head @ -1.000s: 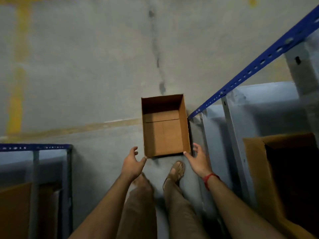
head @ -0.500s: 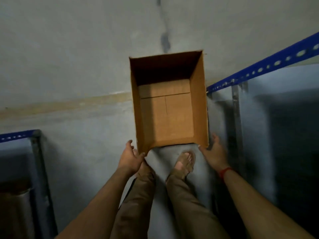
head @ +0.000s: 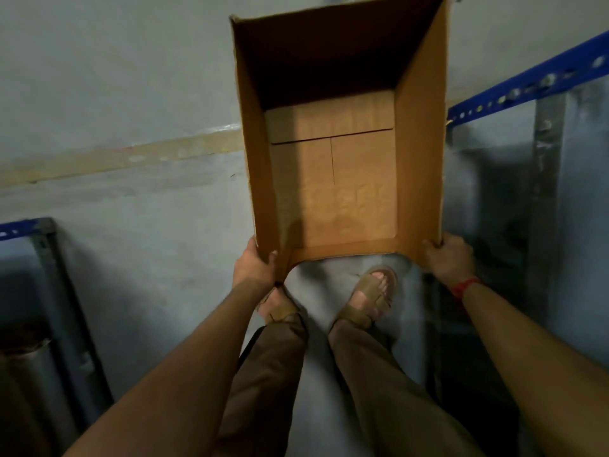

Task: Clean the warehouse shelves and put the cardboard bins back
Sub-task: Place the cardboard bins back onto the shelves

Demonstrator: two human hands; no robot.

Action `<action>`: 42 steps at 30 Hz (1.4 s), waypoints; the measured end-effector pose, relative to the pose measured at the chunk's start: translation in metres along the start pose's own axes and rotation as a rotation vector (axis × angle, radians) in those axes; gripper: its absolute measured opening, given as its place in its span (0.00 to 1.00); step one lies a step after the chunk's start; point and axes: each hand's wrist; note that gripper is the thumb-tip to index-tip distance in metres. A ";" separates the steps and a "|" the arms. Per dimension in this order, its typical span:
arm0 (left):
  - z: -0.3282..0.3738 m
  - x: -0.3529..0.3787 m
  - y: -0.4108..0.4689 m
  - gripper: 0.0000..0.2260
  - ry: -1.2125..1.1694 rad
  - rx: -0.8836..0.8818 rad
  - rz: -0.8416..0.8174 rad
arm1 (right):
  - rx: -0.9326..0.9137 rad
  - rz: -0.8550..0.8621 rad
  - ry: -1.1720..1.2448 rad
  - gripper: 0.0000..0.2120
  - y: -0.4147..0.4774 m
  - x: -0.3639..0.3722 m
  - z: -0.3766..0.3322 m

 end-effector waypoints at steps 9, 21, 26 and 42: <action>0.029 -0.068 -0.036 0.13 -0.080 0.258 0.212 | -0.031 0.217 0.117 0.14 -0.066 -0.027 -0.033; 0.068 -0.206 -0.156 0.20 -0.236 0.423 0.334 | -0.167 -0.028 0.577 0.41 -0.195 -0.077 -0.065; 0.097 -0.263 -0.216 0.15 -0.367 0.429 0.329 | -0.103 -0.170 0.713 0.50 -0.241 -0.082 -0.085; 0.130 -0.410 -0.371 0.26 -0.579 0.740 0.353 | -0.240 -0.015 1.310 0.46 -0.369 -0.173 -0.211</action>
Point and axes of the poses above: each hand's wrist, its own y-axis towards the middle knuckle, its own x-axis out of the palm, z = x × y, and after that the axes turned 11 degrees about -y, right-handed
